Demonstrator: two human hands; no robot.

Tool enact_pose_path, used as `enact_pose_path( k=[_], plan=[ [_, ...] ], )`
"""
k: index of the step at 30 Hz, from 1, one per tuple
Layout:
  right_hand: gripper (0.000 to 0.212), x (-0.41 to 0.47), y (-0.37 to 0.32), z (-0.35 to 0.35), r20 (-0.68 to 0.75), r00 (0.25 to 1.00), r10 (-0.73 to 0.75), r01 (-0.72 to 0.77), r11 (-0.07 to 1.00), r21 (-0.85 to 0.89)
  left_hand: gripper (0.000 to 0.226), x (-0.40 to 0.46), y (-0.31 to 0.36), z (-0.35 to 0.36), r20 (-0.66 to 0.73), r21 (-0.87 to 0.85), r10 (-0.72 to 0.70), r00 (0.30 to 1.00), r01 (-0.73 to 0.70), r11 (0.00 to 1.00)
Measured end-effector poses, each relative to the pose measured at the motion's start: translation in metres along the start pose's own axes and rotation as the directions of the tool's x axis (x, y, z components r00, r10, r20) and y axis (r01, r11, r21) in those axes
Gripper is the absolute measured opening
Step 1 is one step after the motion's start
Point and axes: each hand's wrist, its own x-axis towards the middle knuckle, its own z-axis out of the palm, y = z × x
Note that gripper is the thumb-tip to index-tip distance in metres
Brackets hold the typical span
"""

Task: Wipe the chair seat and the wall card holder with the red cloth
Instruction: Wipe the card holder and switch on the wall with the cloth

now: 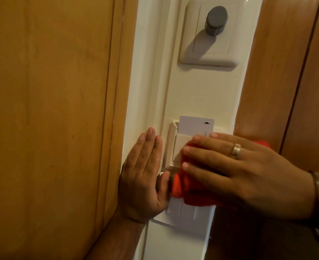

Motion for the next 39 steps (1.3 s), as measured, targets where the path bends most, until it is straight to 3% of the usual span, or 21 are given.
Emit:
enact_pose_path(
  k=[3,7,9,12,18,22,27,31,36,39],
  plan=[
    [0.047,0.011,-0.014,0.004,0.045,0.999,-0.007,0.007,1.000,0.006,0.067,-0.001,-0.001,-0.001,0.010,0.002,0.015,1.000,-0.015,1.000],
    [0.045,-0.002,-0.007,-0.002,0.103,0.978,-0.182,0.180,0.983,0.028,0.059,0.000,0.001,-0.001,0.003,0.014,0.002,1.000,-0.002,1.000],
    [0.056,0.001,0.004,-0.007,0.093,0.988,-0.125,0.124,0.992,0.017,0.060,0.000,0.001,-0.001,0.005,0.008,0.002,1.000,-0.002,1.000],
    [0.053,0.019,-0.003,-0.008,0.061,0.998,-0.023,0.020,0.999,0.044,0.064,0.000,-0.001,0.000,0.014,-0.002,0.011,1.000,-0.011,1.000],
    [0.053,0.018,-0.004,-0.010,0.131,0.983,-0.130,0.119,0.988,0.095,0.059,0.000,0.000,-0.001,0.010,0.005,0.010,1.000,-0.010,1.000],
    [0.051,0.029,0.000,-0.014,0.104,0.994,-0.024,0.016,0.996,0.086,0.062,0.001,0.001,0.000,-0.016,-0.023,0.018,1.000,-0.018,1.000],
    [0.046,0.019,-0.004,-0.010,0.115,0.983,-0.146,0.136,0.987,0.087,0.060,0.000,0.001,0.000,-0.008,0.006,0.009,1.000,-0.009,1.000],
    [0.065,0.014,0.015,-0.014,0.097,0.993,-0.062,0.055,0.996,0.068,0.066,0.000,0.000,0.000,0.000,0.001,0.015,1.000,-0.015,1.000],
    [0.049,-0.001,0.003,-0.003,0.124,0.977,-0.171,0.165,0.985,0.057,0.064,0.000,0.001,-0.002,0.006,0.006,-0.007,1.000,0.007,1.000],
    [0.061,-0.010,0.024,-0.008,0.102,0.991,-0.086,0.082,0.996,0.042,0.062,0.001,0.002,-0.001,0.003,-0.002,-0.011,1.000,0.011,1.000]
  ],
)
